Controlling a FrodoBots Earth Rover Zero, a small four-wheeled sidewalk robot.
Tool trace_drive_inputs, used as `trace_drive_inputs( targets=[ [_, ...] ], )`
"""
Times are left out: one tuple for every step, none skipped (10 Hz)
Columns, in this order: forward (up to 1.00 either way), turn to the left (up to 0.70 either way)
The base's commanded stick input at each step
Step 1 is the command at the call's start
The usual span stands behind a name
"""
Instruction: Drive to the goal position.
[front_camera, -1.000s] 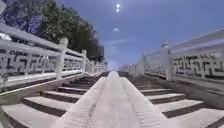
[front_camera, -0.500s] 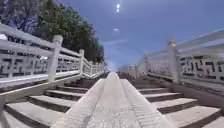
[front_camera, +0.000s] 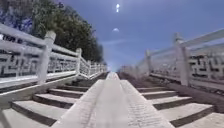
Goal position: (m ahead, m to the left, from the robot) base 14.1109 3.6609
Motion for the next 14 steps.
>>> trace_drive_inputs(
  targets=[
    [0.70, 0.00],
    [0.70, 0.00],
    [0.70, 0.00],
    [0.70, 0.00],
    [0.70, 0.00],
    [0.70, 0.00],
    [0.70, 0.00],
    [0.70, 0.00],
    [0.70, 0.00],
    [0.70, 0.00],
    [0.70, 0.00],
    [0.70, 0.00],
    [0.70, 0.00],
    [0.70, 0.00]
  ],
)
